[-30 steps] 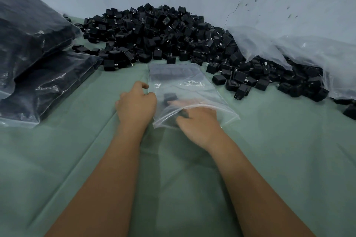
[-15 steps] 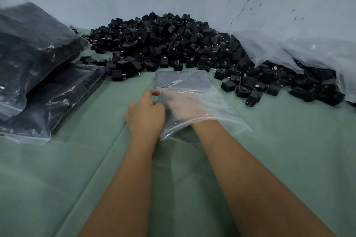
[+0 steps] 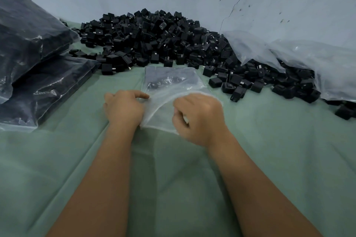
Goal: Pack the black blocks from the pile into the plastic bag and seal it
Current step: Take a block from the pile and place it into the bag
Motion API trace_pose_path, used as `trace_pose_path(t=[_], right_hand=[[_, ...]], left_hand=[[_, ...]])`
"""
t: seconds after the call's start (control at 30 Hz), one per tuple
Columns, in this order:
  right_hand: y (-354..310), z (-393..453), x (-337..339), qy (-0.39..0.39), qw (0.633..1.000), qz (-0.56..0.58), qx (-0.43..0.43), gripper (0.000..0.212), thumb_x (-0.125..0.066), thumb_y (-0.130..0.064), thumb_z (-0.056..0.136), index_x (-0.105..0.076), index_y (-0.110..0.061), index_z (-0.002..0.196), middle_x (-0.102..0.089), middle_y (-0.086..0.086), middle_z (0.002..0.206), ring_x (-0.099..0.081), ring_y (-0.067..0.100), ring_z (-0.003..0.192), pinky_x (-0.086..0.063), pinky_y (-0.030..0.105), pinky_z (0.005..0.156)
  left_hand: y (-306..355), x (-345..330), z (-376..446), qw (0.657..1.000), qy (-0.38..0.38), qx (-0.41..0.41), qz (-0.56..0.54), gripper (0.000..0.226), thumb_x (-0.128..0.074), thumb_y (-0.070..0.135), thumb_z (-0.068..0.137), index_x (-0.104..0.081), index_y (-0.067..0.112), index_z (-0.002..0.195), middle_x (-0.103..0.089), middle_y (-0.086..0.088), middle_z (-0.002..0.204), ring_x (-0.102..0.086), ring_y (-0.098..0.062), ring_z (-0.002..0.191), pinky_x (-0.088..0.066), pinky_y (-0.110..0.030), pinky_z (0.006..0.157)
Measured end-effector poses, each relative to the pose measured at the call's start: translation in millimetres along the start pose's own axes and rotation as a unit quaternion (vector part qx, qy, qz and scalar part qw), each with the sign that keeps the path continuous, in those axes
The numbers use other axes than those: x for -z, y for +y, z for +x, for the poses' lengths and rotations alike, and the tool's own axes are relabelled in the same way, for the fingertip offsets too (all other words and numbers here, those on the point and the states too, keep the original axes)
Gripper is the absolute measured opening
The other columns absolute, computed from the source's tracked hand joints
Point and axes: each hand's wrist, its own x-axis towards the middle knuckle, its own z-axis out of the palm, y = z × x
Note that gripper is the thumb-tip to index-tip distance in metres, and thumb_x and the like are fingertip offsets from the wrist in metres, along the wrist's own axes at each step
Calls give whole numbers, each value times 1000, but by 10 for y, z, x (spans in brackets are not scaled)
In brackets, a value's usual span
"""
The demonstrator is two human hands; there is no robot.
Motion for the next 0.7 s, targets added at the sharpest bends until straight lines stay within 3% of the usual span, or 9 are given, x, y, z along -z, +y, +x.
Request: trace_pose_path(t=[0.1, 0.17, 0.27, 0.33, 0.4, 0.47, 0.57, 0.63, 0.7], right_hand=[[101, 15, 104, 176, 983, 26, -47, 19, -52, -10, 81, -65, -3, 69, -54, 5, 58, -47, 22, 51, -37, 30, 49], [249, -16, 135, 240, 954, 74, -164, 18, -50, -13, 83, -65, -5, 77, -58, 5, 66, -53, 24, 61, -40, 32, 56], [541, -142, 182, 309, 867, 120, -372, 10, -50, -19, 78, -58, -20, 73, -54, -10, 66, -51, 12, 65, -36, 30, 59], [775, -243, 201, 264, 833, 115, -473, 12, -50, -24, 76, -60, -30, 75, -53, -11, 75, -52, 10, 74, -40, 32, 65], [929, -317, 193, 166, 817, 123, -539, 26, -54, -23, 79, -69, -38, 93, -54, -7, 98, -54, 15, 98, -45, 35, 90], [974, -339, 159, 58, 808, 105, -577, 39, -53, -26, 84, -65, -47, 114, -54, -1, 124, -46, 20, 119, -33, 37, 109], [988, -345, 103, -92, 819, 16, -567, 48, -42, -33, 90, -48, -51, 134, -42, -1, 145, -34, 23, 132, -21, 38, 110], [999, -372, 90, -101, 828, 6, -552, 47, -41, -32, 92, -47, -45, 137, -46, -3, 144, -36, 23, 132, -22, 39, 110], [997, -393, 101, -31, 830, 48, -555, 40, -48, -30, 91, -56, -40, 130, -61, -7, 120, -51, 17, 118, -36, 32, 104]], left_hand=[[-4, 18, -9, 999, -12, 0, 33, 46, -43, 7, 93, -73, 39, 107, -30, 7, 75, -41, -32, 113, -43, -44, 99], [4, 21, 8, 998, -19, -10, 55, 45, -43, 9, 93, -73, 40, 108, -41, 4, 78, -39, -31, 115, -42, -42, 99], [11, 11, 42, 996, -19, -31, 80, 44, -44, 10, 90, -74, 39, 107, -64, -1, 102, -37, -30, 115, -41, -42, 98], [12, 7, 47, 995, -11, -42, 87, 45, -43, 9, 87, -75, 37, 103, -67, -3, 102, -38, -30, 115, -41, -43, 97], [18, 11, 44, 995, 7, -64, 81, 38, -46, 12, 87, -76, 33, 98, -66, -7, 94, -42, -32, 114, -43, -44, 96], [43, 13, 27, 993, 27, -111, 27, 29, -52, 15, 87, -77, 29, 96, -66, -4, 99, -52, -31, 105, -47, -41, 91], [127, -19, -86, 970, -28, -190, -147, 19, -59, 19, 89, -74, 31, 91, -64, 22, 91, -55, 0, 81, -43, -21, 73], [171, -60, -160, 953, -85, -236, -168, 11, -62, 32, 90, -73, 34, 92, -63, 25, 80, -52, 3, 69, -40, -19, 63], [170, -105, -182, 944, -148, -264, -130, 27, -60, 57, 82, -70, 40, 100, -64, 16, 83, -55, 0, 72, -42, -22, 65]])
